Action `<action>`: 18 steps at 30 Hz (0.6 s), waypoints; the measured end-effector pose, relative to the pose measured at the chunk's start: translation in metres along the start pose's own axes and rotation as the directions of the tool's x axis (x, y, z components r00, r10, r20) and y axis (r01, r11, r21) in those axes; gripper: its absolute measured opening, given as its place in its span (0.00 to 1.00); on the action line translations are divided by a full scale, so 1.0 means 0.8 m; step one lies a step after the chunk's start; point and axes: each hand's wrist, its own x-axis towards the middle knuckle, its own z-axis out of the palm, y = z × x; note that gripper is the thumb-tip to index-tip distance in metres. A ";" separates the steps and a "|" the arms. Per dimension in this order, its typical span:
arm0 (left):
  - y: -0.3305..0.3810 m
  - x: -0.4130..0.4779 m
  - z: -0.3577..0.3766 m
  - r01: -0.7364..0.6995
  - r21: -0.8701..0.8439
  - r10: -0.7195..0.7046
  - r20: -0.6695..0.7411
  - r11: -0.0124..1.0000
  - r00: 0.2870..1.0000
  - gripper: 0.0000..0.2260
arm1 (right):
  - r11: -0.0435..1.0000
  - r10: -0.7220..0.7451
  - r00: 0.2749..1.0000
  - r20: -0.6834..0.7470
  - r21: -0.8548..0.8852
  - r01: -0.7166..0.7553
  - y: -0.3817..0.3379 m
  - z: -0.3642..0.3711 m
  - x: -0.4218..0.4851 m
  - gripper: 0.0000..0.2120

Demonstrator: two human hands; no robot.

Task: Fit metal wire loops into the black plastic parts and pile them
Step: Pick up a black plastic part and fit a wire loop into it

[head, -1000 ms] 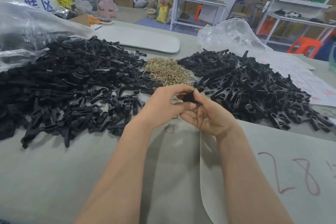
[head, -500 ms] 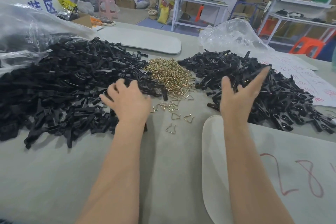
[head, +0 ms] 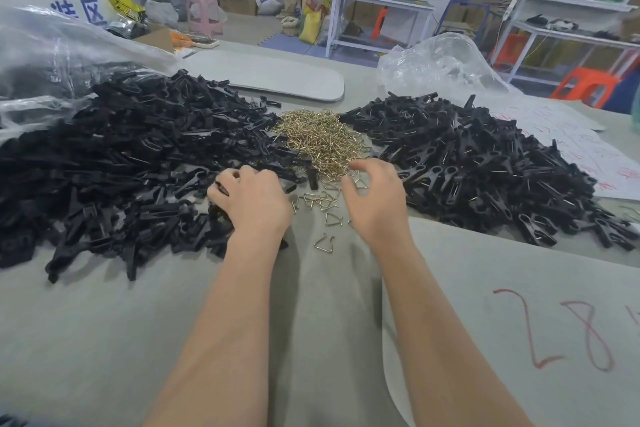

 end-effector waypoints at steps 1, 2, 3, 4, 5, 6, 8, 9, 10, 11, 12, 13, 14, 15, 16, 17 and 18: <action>0.001 0.000 -0.001 -0.041 -0.067 0.040 -0.029 0.997 0.999 0.07 | 1.000 -0.001 1.000 0.009 0.021 0.001 0.000 0.000 0.000 0.15; 0.003 0.001 -0.002 -0.115 -0.165 0.109 -0.048 0.980 0.993 0.07 | 0.998 -0.007 1.000 0.029 0.062 0.005 -0.002 0.000 0.000 0.16; 0.006 0.001 -0.004 -0.215 -0.294 0.211 -0.045 0.932 0.977 0.07 | 0.994 -0.016 0.998 0.066 0.110 0.008 -0.003 -0.001 0.000 0.17; 0.010 -0.001 -0.006 -0.308 -0.433 0.328 -0.029 0.847 0.944 0.07 | 0.989 -0.024 0.993 0.113 0.150 0.007 -0.004 0.000 0.000 0.17; 0.014 -0.005 -0.007 -0.373 -0.533 0.435 -0.009 0.759 0.900 0.08 | 0.986 -0.033 0.986 0.161 0.166 0.005 -0.004 0.000 0.001 0.16; 0.018 -0.010 -0.008 -0.415 -0.578 0.507 -0.003 0.702 0.862 0.10 | 0.986 -0.041 0.979 0.202 0.166 0.007 -0.004 0.001 0.003 0.15; 0.021 -0.012 -0.007 -0.431 -0.598 0.521 -0.028 0.675 0.853 0.12 | 0.982 -0.019 0.972 0.236 0.185 -0.026 -0.003 0.002 0.004 0.11; 0.022 -0.012 -0.006 -0.410 -0.598 0.486 -0.039 0.688 0.873 0.13 | 0.975 0.015 0.975 0.223 0.213 -0.064 -0.001 0.000 0.005 0.09; 0.021 -0.011 -0.004 -0.365 -0.577 0.422 -0.039 0.731 0.906 0.16 | 0.967 0.052 0.979 0.196 0.234 -0.099 0.002 -0.001 0.006 0.08; 0.017 -0.008 -0.004 -0.290 -0.512 0.328 -0.017 0.809 0.944 0.19 | 0.962 0.090 0.981 0.171 0.241 -0.131 0.004 -0.003 0.006 0.07; 0.012 -0.005 -0.006 -0.193 -0.381 0.220 0.027 0.904 0.975 0.22 | 0.956 0.127 0.978 0.163 0.244 -0.165 0.007 -0.005 0.006 0.06; 0.007 -0.003 -0.010 -0.097 -0.210 0.115 0.074 0.973 0.991 0.23 | 0.949 0.155 0.973 0.173 0.248 -0.195 0.007 -0.007 0.006 0.06; 0.001 -0.003 -0.016 -0.030 -0.082 0.038 0.104 0.996 0.994 0.22 | 0.942 0.172 0.965 0.200 0.254 -0.220 0.006 -0.009 0.006 0.06; -0.004 -0.001 -0.021 0.002 -0.050 0.004 0.106 0.999 0.994 0.17 | 0.936 0.175 0.955 0.242 0.261 -0.237 0.004 -0.010 0.006 0.06; -0.007 -0.001 -0.025 0.004 -0.111 0.006 0.085 0.994 0.996 0.11 | 0.931 0.162 0.942 0.294 0.270 -0.244 -0.001 -0.010 0.005 0.06; -0.007 -0.001 -0.031 -0.005 -0.239 0.019 0.054 0.971 0.998 0.05 | 0.932 0.133 0.928 0.349 0.273 -0.237 -0.007 -0.009 0.003 0.08; -0.006 -0.001 -0.034 -0.023 -0.388 0.028 0.008 0.921 1.000 0.01 | 0.945 0.092 0.915 0.392 0.256 -0.205 -0.015 -0.006 0.000 0.10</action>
